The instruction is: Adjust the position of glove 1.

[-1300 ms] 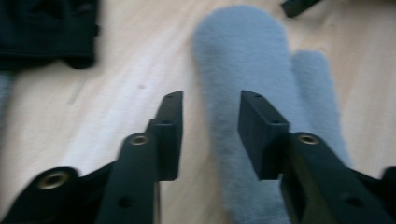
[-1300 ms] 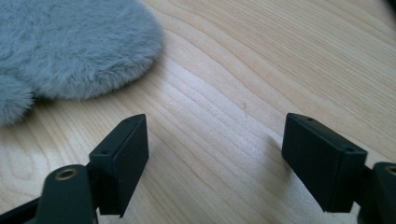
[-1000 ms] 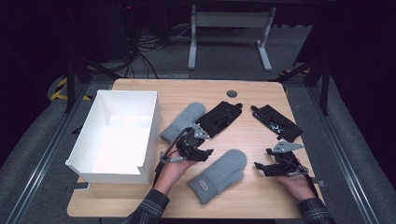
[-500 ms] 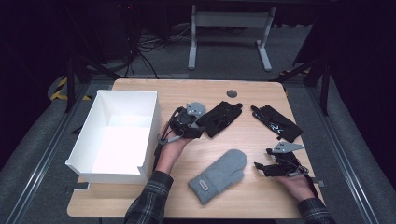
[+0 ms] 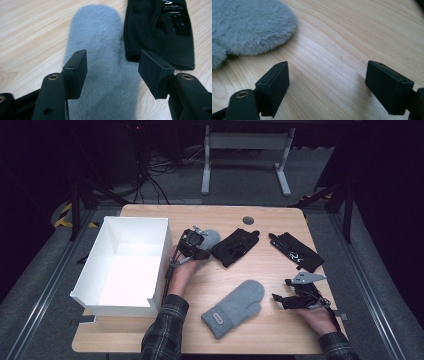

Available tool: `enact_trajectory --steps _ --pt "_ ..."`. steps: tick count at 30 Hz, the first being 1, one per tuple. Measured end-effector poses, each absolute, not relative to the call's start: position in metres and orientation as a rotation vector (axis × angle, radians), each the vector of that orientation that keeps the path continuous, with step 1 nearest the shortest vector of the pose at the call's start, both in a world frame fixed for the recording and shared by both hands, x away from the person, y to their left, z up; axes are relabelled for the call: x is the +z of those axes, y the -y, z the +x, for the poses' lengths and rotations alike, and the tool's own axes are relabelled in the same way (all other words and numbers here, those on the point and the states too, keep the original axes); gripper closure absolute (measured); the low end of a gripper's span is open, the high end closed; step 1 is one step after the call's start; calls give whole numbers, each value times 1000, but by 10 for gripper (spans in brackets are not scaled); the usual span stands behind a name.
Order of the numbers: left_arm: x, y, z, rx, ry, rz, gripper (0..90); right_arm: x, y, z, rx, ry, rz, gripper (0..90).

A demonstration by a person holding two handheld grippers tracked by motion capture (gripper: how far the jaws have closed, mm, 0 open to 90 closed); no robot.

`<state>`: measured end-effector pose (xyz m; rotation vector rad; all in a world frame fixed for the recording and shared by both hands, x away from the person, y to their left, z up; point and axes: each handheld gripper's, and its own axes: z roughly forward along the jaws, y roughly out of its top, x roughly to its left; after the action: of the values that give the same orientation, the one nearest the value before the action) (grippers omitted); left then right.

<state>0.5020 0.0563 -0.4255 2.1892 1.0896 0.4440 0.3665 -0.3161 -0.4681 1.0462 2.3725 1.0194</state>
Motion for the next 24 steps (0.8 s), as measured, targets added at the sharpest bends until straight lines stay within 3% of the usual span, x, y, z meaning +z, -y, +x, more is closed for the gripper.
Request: enact_trajectory --steps 8,13,18,24 --pt "-441 -66 507 418 -1146 2196 506 -468 316 367 1023 -2371 1046 200" --pt "-446 -66 508 408 -1160 2199 631 -468 316 367 1023 -2370 1047 200" --pt "-444 -66 508 385 -1173 2197 835 -468 316 367 1023 -2369 1047 199" --pt "-433 -68 505 361 -1206 2149 871 -468 316 367 1024 -2369 1046 199"
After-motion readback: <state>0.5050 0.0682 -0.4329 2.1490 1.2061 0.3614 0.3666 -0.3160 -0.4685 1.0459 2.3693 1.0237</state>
